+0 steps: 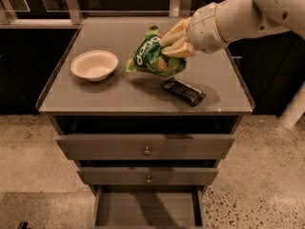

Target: Pick green rice chip bag from bottom drawer and place on counter

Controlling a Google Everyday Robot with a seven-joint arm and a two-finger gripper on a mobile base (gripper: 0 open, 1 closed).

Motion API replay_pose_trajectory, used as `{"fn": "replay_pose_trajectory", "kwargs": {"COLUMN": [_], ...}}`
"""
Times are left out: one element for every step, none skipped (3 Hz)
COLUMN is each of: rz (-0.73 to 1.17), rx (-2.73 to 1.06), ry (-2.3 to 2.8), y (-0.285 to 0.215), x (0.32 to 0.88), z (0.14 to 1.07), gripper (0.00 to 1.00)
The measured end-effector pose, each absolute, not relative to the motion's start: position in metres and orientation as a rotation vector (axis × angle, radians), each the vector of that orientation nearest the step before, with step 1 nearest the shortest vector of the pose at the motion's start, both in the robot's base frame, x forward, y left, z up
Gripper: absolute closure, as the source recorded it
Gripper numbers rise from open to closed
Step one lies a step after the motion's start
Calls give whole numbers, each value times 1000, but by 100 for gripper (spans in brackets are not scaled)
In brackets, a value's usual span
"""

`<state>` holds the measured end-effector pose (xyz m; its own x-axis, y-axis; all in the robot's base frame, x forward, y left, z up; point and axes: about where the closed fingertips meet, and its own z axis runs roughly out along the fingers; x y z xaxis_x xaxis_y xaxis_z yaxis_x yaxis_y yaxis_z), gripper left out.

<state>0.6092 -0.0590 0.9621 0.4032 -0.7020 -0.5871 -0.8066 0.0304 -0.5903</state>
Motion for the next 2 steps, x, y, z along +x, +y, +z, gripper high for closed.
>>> {"fn": "replay_pose_trajectory", "kwargs": {"rz": [137, 137], "rx": [-1702, -1702], "ry": [1332, 1332], "y": [-59, -59], "x": [609, 609], "z": [962, 962], "gripper": [58, 34]}}
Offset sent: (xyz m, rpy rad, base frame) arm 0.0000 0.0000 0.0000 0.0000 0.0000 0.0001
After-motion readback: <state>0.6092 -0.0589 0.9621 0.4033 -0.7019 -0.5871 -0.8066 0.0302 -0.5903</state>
